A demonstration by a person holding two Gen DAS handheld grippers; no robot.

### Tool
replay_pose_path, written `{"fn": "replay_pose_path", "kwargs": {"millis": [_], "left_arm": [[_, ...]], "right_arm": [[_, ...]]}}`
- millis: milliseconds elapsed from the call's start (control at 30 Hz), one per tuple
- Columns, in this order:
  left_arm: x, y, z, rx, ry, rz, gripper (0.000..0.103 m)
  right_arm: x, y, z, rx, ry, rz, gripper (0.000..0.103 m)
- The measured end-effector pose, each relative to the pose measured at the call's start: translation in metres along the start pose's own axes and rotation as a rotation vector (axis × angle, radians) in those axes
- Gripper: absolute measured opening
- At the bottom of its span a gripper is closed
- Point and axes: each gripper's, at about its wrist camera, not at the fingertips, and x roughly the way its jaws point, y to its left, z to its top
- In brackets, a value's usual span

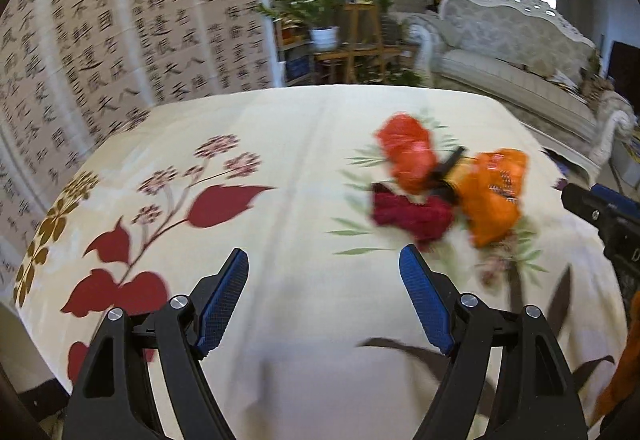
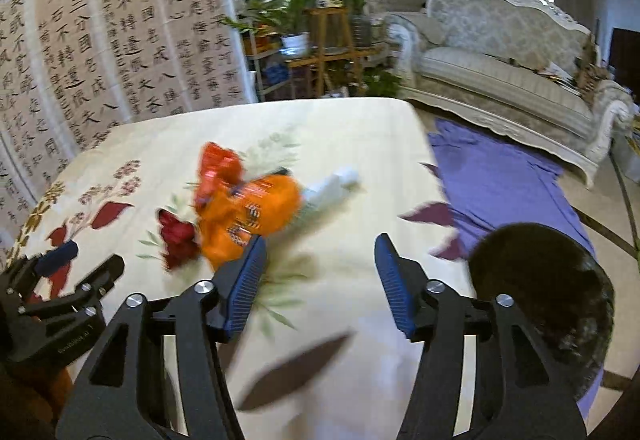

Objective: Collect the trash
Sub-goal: 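Grasp the orange plastic bag with the right tool and lift it, then grasp the red ribbon with the left tool while the right tool holds the orange bag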

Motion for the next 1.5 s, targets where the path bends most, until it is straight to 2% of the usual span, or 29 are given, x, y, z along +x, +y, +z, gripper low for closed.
{"fn": "replay_pose_path", "kwargs": {"millis": [200, 500, 533, 567, 867, 1167, 1400, 1500], "left_arm": [[0.007, 0.039, -0.001, -0.068, 0.007, 0.047, 0.076], [0.014, 0.068, -0.003, -0.125, 0.022, 0.056, 0.076], [0.015, 0.067, -0.003, -0.126, 0.021, 0.054, 0.076], [0.014, 0.067, -0.003, -0.124, 0.019, 0.053, 0.076], [0.013, 0.059, 0.000, -0.111, 0.010, 0.033, 0.076], [0.014, 0.043, 0.003, -0.089, 0.013, 0.006, 0.076], [0.014, 0.021, 0.005, -0.054, 0.015, -0.032, 0.076], [0.017, 0.011, 0.005, -0.044, 0.021, -0.052, 0.076]], "right_arm": [[0.026, 0.038, 0.013, -0.036, 0.029, 0.040, 0.063], [0.057, 0.052, 0.012, -0.040, 0.095, -0.002, 0.067], [0.058, 0.051, 0.012, -0.037, 0.098, -0.009, 0.066], [0.058, 0.050, 0.012, -0.034, 0.098, -0.012, 0.058], [0.048, 0.048, 0.014, -0.040, 0.068, -0.001, 0.043], [0.019, 0.023, 0.019, -0.026, 0.022, -0.025, 0.041], [0.016, -0.004, -0.001, -0.078, 0.093, -0.091, 0.041], [0.018, -0.011, -0.008, -0.059, 0.094, -0.076, 0.042]]}}
